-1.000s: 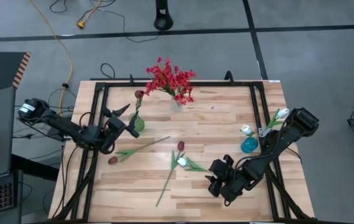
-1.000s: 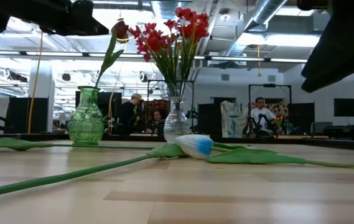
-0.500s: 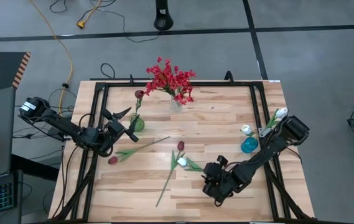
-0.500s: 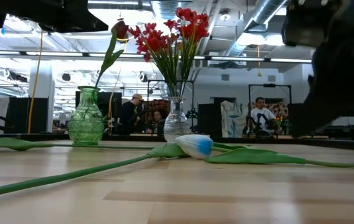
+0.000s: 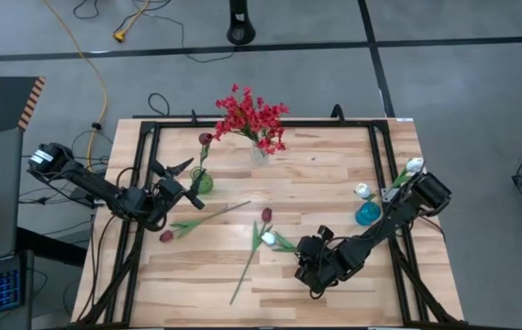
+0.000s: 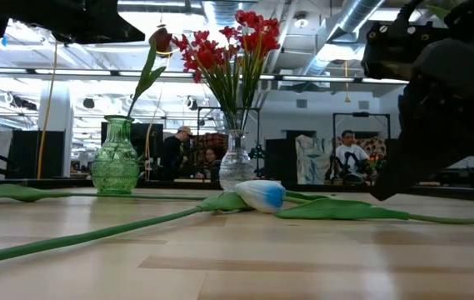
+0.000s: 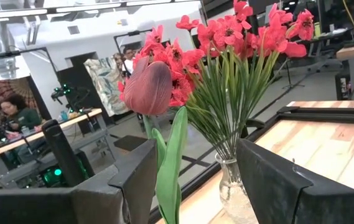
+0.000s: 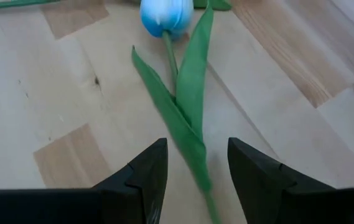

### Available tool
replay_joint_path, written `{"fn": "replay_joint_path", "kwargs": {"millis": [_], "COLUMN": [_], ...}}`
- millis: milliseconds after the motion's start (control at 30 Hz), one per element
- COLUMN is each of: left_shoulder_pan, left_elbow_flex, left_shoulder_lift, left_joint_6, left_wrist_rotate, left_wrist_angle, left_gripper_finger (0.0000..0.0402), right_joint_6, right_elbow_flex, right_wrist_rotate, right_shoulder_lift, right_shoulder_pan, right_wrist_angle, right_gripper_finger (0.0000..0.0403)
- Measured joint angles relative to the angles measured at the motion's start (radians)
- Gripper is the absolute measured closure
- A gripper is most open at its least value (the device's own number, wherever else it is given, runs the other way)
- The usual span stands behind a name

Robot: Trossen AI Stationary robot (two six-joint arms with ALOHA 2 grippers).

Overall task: Sort flowers into vase by color
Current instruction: Put the white tulip into the blue vase

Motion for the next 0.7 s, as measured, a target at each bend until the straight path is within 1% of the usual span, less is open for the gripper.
{"fn": "replay_joint_path", "kwargs": {"millis": [167, 367, 533, 700], "left_shoulder_pan": [0.0, 0.0, 0.0, 0.0], "left_elbow_flex": [0.0, 0.0, 0.0, 0.0], "left_shoulder_lift": [0.0, 0.0, 0.0, 0.0], "left_joint_6": [-0.013, -0.024, -0.024, -0.027], "left_wrist_rotate": [0.0, 0.0, 0.0, 0.008], "left_wrist_angle": [-0.023, -0.042, -0.042, -0.042], "left_gripper_finger": [0.0196, 0.0196, 0.0196, 0.0196], "right_joint_6": [-0.05, -0.056, -0.055, -0.048], "right_elbow_flex": [0.0, 0.0, -0.004, -0.003], "right_wrist_rotate": [0.0, -0.002, -0.053, -0.058], "right_shoulder_lift": [0.0, 0.0, 0.035, 0.046], "right_shoulder_pan": [0.0, -0.011, -0.03, -0.038], "right_wrist_angle": [0.0, 0.001, 0.01, 0.014], "right_gripper_finger": [0.0207, 0.0207, 0.0207, 0.0208]}}
